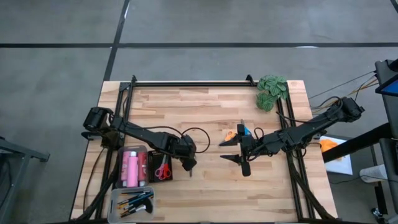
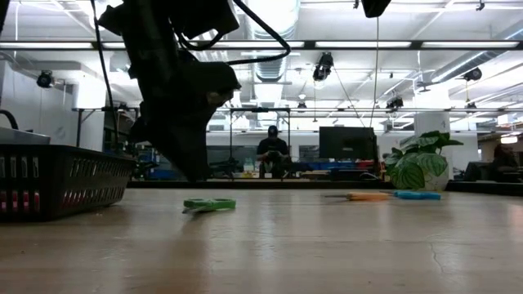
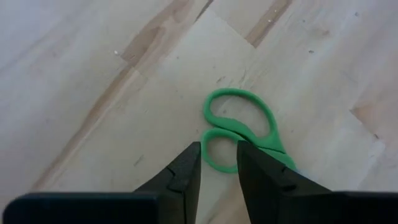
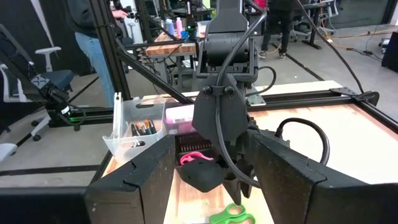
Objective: Pick & Place Paint Supplies
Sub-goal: Put the green scissors into the black bin
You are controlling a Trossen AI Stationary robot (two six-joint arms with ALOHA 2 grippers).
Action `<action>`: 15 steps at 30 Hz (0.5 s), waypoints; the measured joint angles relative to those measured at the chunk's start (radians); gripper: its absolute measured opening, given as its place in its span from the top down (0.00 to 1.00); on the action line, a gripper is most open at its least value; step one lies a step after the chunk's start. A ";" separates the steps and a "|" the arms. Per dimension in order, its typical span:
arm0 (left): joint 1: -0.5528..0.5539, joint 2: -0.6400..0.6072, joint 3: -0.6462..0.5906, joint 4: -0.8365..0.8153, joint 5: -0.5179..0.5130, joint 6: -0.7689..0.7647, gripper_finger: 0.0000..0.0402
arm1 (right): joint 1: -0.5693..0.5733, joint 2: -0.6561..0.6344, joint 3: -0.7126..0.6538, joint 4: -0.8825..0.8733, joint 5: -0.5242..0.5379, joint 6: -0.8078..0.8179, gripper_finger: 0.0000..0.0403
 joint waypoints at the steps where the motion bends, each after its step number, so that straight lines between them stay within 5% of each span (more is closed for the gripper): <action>1: 0.000 0.005 0.000 0.003 -0.006 0.004 0.73 | 0.000 0.000 0.000 0.000 0.000 0.000 0.48; 15: -0.001 0.096 0.002 0.007 -0.009 0.034 0.73 | 0.000 0.000 0.000 0.000 0.000 0.000 0.48</action>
